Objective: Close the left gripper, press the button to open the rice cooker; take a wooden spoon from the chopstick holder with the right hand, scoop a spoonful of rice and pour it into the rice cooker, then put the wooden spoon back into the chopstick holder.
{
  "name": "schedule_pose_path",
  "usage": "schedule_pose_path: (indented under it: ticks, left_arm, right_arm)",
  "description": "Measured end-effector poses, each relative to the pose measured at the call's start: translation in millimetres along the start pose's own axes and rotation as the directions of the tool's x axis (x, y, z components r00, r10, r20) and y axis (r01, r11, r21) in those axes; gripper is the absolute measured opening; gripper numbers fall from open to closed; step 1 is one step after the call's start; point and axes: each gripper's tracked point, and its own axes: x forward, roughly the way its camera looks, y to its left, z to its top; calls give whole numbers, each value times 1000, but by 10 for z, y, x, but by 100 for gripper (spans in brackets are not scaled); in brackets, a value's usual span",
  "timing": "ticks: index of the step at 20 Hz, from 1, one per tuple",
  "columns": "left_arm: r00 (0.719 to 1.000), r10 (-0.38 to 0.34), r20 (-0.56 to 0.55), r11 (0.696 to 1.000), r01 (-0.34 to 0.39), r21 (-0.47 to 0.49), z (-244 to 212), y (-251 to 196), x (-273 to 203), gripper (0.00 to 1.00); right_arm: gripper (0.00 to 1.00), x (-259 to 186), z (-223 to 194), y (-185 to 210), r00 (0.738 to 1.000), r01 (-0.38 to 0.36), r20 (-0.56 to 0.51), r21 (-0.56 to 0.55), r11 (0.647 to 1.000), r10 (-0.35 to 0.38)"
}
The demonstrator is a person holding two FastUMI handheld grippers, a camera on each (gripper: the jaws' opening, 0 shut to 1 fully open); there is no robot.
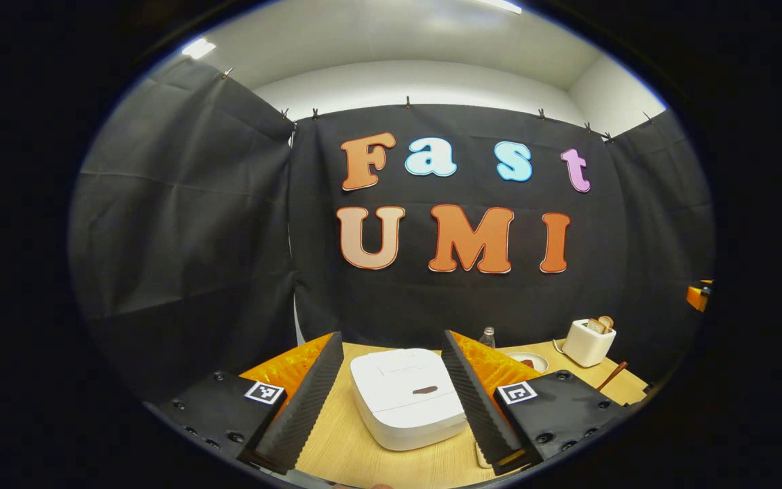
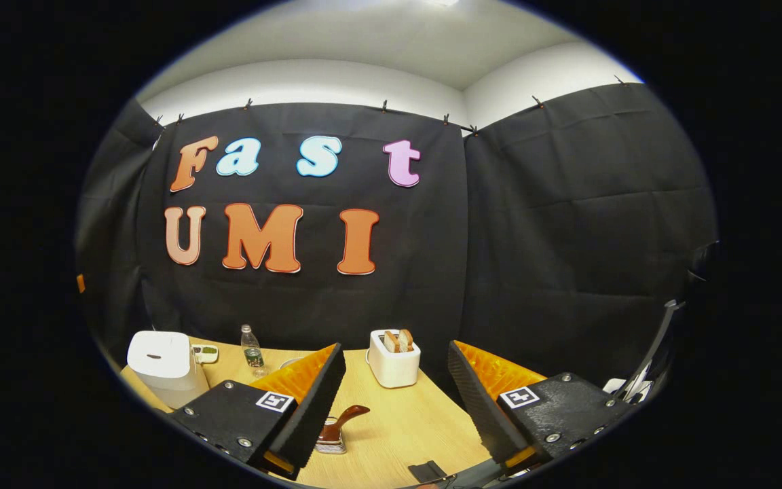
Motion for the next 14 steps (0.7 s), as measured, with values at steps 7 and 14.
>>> schedule_pose_path:
  ticks: [7,14]
  left_arm:
    - [998,-62,2,998,62,-4,58,-108,-22,72]
    - [994,-103,-20,995,103,7,24,-205,-19,22]
  right_arm:
    - [95,9,28,-15,1000,3,2,-1,1000,-3]
    - [95,10,66,12,1000,-3,10,-20,1000,3]
